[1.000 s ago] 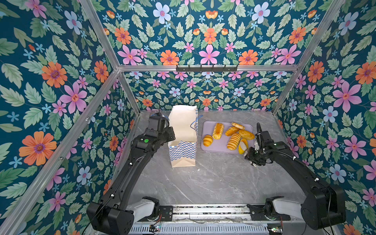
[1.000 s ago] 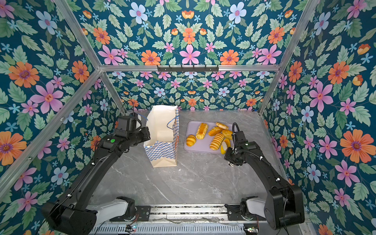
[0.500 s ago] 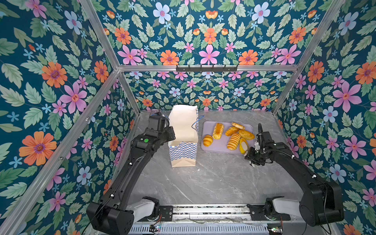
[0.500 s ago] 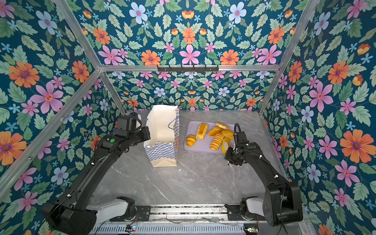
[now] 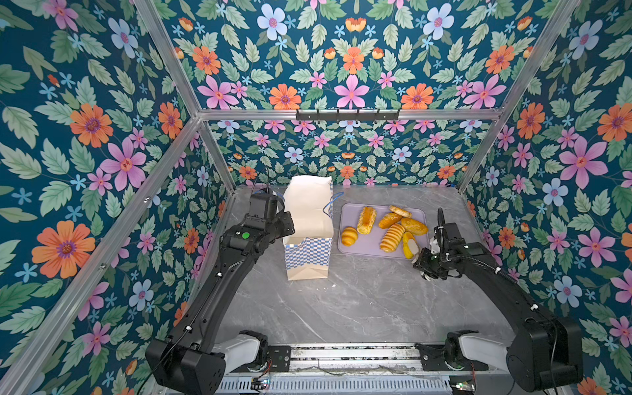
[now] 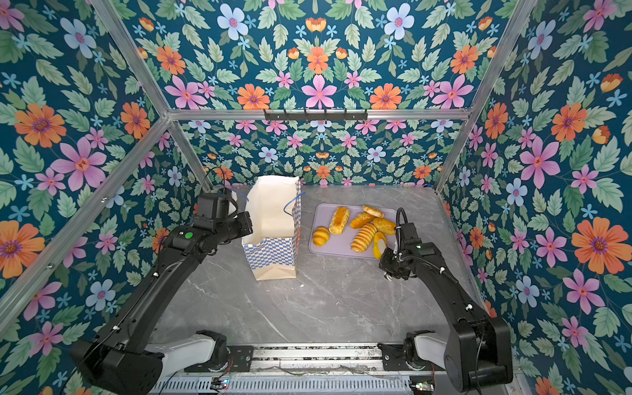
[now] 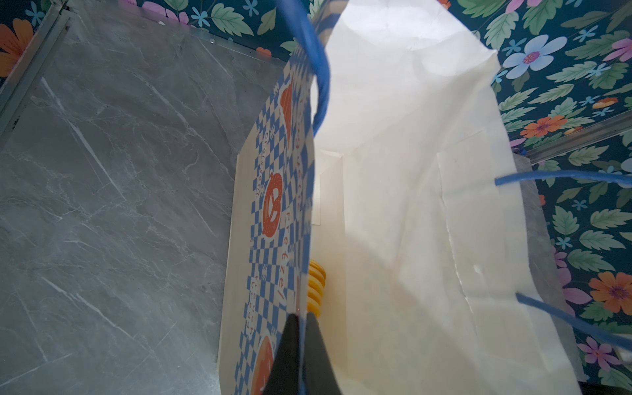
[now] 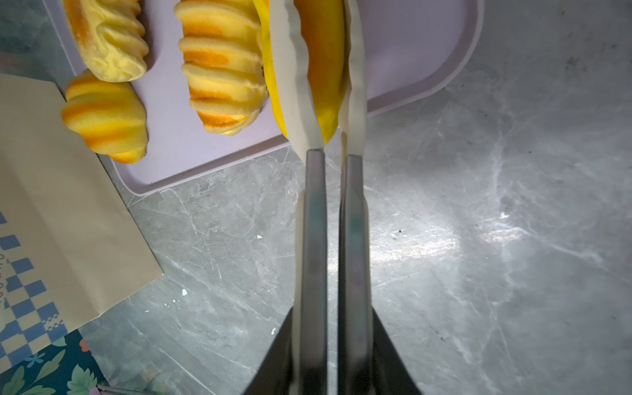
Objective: Place the fake bread into the paper bag
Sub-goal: 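Pinch the long yellow bread on the tray with the tongs, then lift the long yellow bread with the tongs and carry it toward the bag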
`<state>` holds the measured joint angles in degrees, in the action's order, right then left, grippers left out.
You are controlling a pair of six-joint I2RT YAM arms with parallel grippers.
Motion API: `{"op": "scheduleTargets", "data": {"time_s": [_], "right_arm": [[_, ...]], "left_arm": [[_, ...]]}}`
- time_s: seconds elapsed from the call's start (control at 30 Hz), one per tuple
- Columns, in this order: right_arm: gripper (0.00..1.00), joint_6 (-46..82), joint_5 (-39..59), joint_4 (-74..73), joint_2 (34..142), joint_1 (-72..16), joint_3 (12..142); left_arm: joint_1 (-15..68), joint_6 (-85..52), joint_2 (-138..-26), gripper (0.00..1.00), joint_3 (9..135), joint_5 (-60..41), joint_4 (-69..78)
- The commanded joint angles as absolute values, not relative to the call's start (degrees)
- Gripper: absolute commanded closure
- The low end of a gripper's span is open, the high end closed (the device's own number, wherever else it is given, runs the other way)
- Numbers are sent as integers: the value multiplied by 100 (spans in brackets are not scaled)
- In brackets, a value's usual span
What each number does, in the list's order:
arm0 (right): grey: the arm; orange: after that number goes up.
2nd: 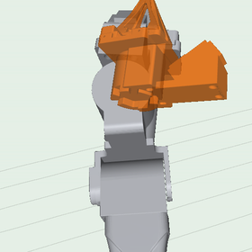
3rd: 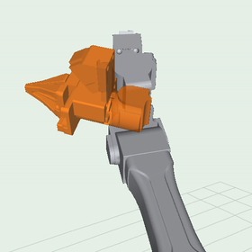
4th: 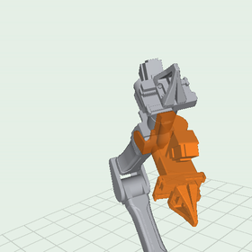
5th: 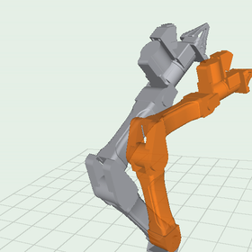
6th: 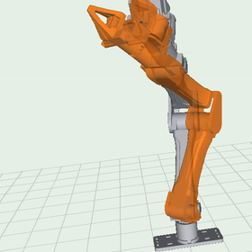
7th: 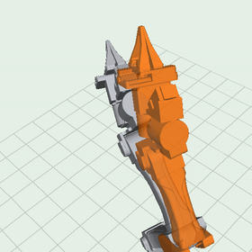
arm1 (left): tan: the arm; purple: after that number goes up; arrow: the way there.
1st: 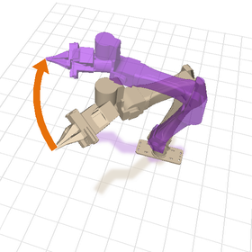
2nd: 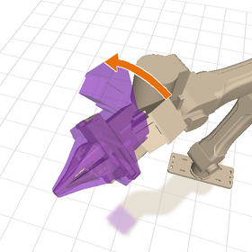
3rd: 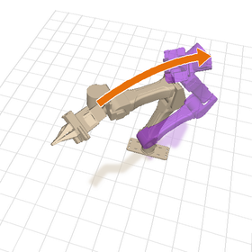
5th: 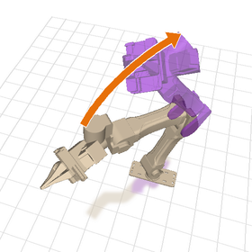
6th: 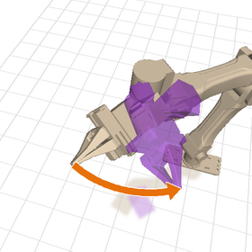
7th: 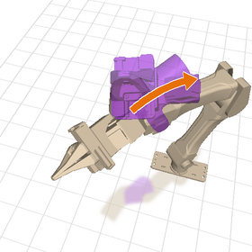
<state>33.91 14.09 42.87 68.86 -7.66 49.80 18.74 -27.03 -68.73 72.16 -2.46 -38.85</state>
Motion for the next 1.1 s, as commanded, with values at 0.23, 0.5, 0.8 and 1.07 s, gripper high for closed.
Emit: {"op": "scheduleTargets", "data": {"time_s": [0.23,0.5,0.8,1.07], "right_arm": [[78,3419,1336,4595,6498,-766,5061],[78,3437,1375,4858,6202,-765,5309],[78,3351,1301,5226,6028,-765,5886],[78,3305,1394,5408,6095,-766,6515]], "left_arm": [[1863,-2655,-6847,96,7233,-220,-3808],[1867,-2663,-6830,96,7210,-211,-3800],[1863,-2672,-6811,96,7191,-211,-3797],[1863,-2685,-6797,96,7146,-242,-3762]]}}
